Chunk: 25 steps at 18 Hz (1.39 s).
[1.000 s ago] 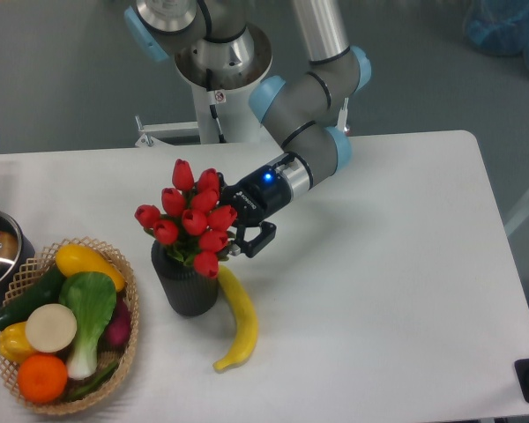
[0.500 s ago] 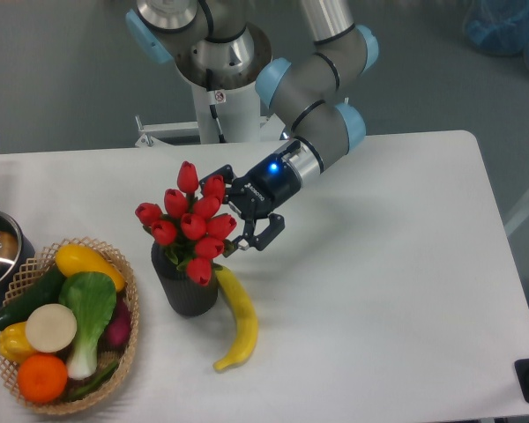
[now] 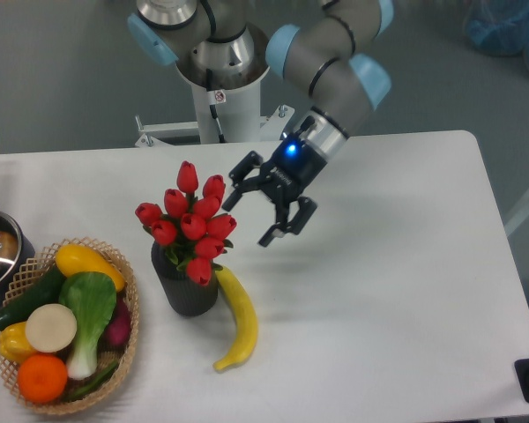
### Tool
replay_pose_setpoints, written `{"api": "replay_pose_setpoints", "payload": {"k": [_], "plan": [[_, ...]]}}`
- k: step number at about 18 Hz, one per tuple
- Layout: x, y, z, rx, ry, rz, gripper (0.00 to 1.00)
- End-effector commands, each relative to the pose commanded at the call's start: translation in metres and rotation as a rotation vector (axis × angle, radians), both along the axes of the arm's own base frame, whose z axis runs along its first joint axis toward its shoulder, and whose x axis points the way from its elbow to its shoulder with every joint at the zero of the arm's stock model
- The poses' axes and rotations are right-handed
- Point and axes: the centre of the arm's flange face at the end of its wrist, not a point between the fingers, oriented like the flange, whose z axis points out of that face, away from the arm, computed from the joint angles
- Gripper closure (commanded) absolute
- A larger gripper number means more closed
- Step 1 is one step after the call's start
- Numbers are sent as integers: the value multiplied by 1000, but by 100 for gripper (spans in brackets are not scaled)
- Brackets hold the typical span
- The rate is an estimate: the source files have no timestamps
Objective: Insert the flowers into the vase
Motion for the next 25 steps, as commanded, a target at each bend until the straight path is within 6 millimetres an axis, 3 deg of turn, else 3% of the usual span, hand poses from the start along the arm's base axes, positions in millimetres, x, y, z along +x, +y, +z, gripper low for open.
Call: {"api": "replay_pose_setpoints", "payload": {"k": [4,7,10,14,25], "plan": [[-30,-18,58,-192,210,95,0],[-39,-28,76,-338,315,134,0],[-40,-37,83,-416,370,108,0],[-43,-63,84,-637,555,-118,0],[-40,-70,89,-645,564,-138,0]]}}
